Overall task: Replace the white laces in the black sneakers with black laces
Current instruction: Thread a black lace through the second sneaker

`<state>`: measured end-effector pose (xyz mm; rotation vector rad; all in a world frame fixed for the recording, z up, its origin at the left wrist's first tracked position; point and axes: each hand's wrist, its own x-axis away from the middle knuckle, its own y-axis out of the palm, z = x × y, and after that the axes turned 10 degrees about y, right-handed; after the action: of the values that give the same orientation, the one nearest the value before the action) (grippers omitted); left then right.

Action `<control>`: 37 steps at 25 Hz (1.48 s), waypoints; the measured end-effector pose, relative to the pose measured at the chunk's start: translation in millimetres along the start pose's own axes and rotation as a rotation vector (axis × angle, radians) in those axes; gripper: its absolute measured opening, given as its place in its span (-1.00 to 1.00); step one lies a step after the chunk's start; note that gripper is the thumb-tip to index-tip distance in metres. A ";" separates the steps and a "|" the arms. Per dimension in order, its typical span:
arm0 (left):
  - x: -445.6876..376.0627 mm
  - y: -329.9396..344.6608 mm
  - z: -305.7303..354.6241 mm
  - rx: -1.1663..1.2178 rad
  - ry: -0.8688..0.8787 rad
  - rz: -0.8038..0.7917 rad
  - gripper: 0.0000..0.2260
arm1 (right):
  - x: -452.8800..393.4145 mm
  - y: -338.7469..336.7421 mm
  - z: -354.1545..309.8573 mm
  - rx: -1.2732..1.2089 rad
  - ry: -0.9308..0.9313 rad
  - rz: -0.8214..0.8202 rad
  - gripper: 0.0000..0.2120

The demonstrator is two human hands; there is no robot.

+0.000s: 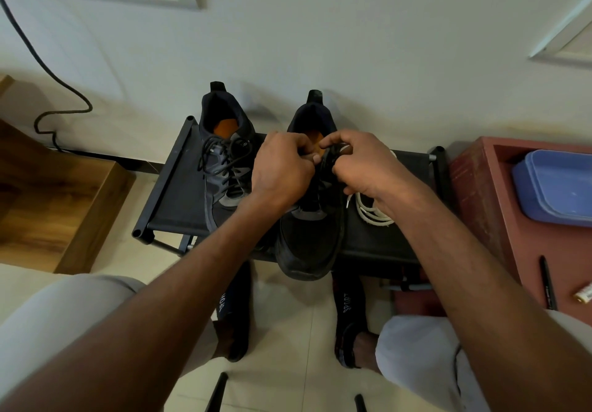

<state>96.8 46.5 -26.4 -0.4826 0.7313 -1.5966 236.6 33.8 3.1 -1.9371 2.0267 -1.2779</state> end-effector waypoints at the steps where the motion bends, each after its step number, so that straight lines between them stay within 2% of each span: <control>1: -0.2 1.9 2.1 -0.030 -0.005 0.001 -0.95 | 0.3 0.0 0.2 0.004 0.000 0.006 -0.57; 5: -1.2 3.7 3.1 -0.203 -0.017 -0.035 -0.88 | 0.4 0.7 -0.1 0.008 -0.007 0.015 -0.61; 13: 4.0 -3.1 3.1 -0.062 0.059 -0.028 -0.89 | -2.0 0.8 1.3 0.023 -0.029 0.008 -0.66; 16: 0.6 -11.9 0.8 -0.127 0.078 -0.124 -0.98 | -1.2 0.6 1.0 0.065 -0.046 0.001 -0.58; 19: -4.4 -20.8 -2.2 -0.249 0.162 -0.216 -0.85 | 0.3 -0.9 0.9 0.139 -0.087 0.007 -0.50; 21: -4.4 -19.3 -1.2 -0.293 0.171 -0.213 -0.86 | -0.1 -1.4 0.5 0.149 -0.090 0.007 -0.49; 24: -3.0 -9.3 1.8 -0.254 0.121 -0.181 -0.92 | 1.0 -1.5 -0.4 0.135 -0.076 0.008 -0.48; 32: -6.3 -5.4 3.9 -0.136 0.061 -0.174 -0.93 | -0.1 -3.7 -0.2 0.061 -0.031 0.010 -0.51; 34: -8.0 -12.7 1.6 -0.127 0.099 -0.192 -0.87 | -4.3 -3.5 4.1 0.040 -0.007 0.054 -0.65; 37: -11.8 -25.1 -3.5 -0.193 0.178 -0.120 -0.83 | -6.1 -1.2 9.1 0.204 -0.038 0.140 -0.96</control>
<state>78.3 60.0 -10.2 -0.5373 1.0133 -1.7044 244.0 34.5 -5.0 -1.6874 1.8932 -1.3449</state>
